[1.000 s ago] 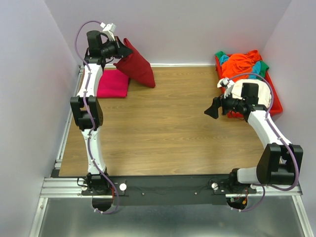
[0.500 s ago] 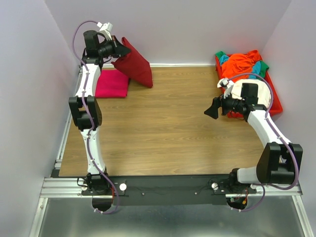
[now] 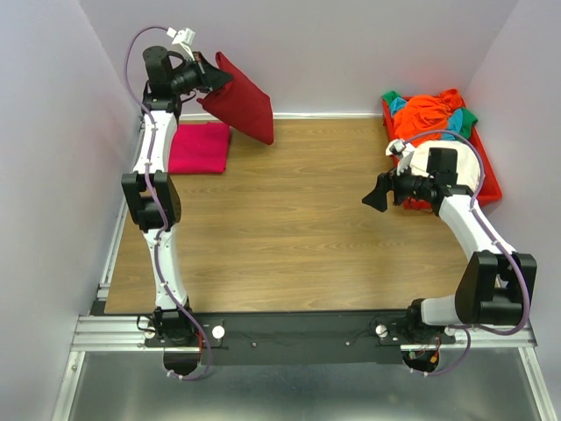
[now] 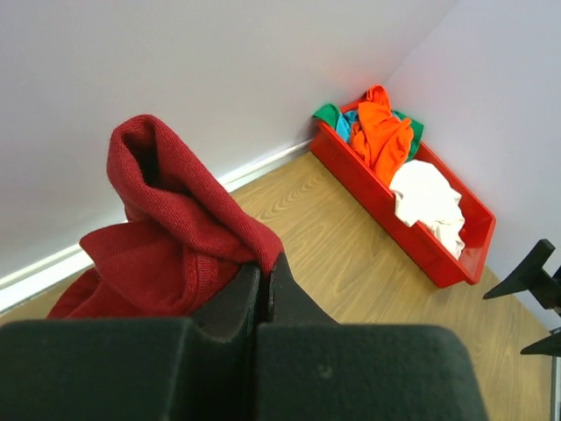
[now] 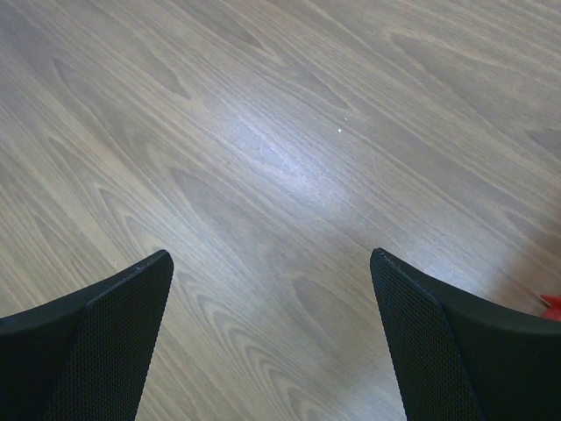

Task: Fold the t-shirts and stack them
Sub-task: Neatly place the folded tshirt to the corner

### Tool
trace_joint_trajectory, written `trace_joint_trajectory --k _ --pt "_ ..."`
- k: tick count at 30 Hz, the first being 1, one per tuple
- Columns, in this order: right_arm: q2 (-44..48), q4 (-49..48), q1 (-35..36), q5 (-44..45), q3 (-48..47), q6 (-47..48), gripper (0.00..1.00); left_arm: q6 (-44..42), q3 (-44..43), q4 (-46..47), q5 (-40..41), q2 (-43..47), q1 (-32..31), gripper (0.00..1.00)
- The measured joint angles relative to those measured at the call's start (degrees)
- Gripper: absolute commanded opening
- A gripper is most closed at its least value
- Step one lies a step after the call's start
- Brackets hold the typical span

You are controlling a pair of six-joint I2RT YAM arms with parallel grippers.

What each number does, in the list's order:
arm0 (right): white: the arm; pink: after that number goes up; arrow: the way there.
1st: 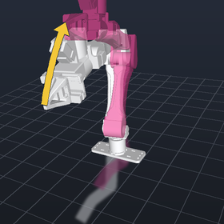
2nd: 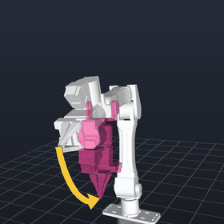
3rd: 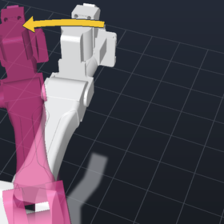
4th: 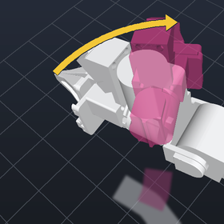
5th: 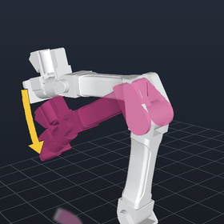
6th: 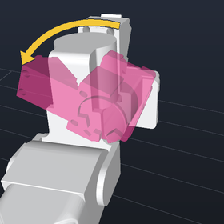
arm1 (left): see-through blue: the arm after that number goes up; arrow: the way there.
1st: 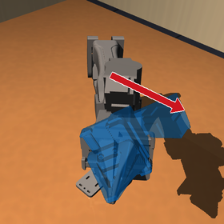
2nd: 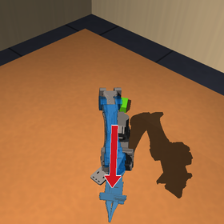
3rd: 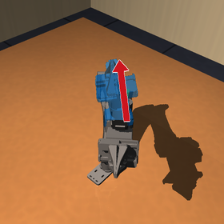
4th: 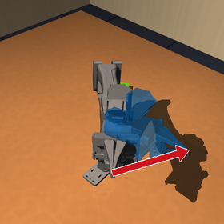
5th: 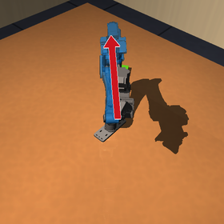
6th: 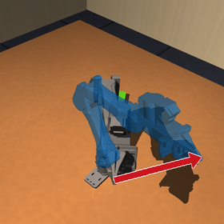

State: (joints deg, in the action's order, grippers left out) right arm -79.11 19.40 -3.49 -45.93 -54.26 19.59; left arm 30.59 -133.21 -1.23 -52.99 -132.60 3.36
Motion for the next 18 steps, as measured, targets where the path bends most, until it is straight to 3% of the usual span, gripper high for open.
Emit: trace_joint_trajectory --k 8,18 --pt "0.0 0.0 0.0 0.0 0.0 0.0 1.0 1.6 -0.2 2.6 -1.8 -3.1 3.1 0.0" --pt "-0.2 0.0 0.0 0.0 0.0 0.4 1.0 -0.9 9.6 1.9 -2.8 -2.2 5.9 0.0"
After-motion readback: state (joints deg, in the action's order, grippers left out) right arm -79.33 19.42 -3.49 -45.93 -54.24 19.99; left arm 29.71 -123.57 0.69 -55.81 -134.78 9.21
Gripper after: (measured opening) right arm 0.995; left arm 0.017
